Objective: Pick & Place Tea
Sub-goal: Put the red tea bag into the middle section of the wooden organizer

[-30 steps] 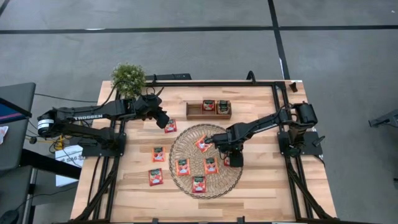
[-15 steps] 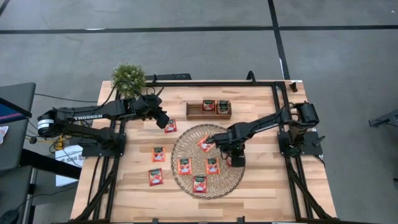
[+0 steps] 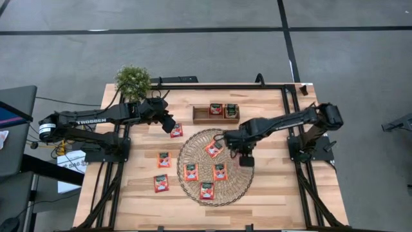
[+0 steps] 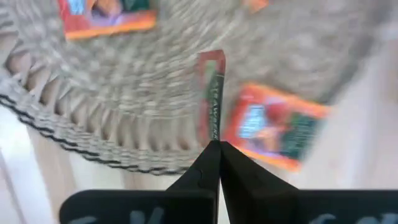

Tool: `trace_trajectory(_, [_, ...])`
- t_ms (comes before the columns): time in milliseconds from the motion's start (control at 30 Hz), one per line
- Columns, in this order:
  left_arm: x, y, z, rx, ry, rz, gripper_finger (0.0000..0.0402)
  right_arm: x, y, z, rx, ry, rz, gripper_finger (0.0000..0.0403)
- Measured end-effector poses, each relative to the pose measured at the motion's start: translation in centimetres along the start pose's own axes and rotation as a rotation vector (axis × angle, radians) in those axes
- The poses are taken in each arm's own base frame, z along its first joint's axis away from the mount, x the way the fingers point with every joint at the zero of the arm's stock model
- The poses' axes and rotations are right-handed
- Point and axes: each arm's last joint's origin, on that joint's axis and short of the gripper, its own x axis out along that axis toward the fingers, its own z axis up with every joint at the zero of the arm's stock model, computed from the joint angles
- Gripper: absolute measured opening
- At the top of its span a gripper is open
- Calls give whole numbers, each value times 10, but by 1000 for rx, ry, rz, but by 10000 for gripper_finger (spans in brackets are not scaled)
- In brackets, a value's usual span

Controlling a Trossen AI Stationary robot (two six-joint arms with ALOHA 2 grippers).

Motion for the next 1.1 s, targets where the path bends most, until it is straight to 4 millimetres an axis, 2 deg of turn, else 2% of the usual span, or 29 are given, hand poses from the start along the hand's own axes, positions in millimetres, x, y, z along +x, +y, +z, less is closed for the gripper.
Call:
trace_trajectory(167, [0, -1, 1, -4, -14, -6, 140, -39, -17, 13, -16, -109, -136, 0])
trace_trajectory(300, [0, -1, 2, -5, -16, -7, 140, -66, -39, 23, -42, -183, -221, 0])
trace_trajectory(600, [0, -1, 2, -1, -17, -8, 140, -102, -99, 33, -11, -293, -354, 0])
trace_trajectory(733, [0, -1, 2, -3, -23, -10, 140, -106, -112, 32, -4, -307, -371, 0])
trace_trajectory(833, [0, -2, 4, -8, -37, -16, 140, -106, -116, 32, -30, -304, -379, 0])
trace_trajectory(1100, [0, -3, 6, -13, -63, -27, 140, -76, -125, 59, -128, -258, -385, 0])
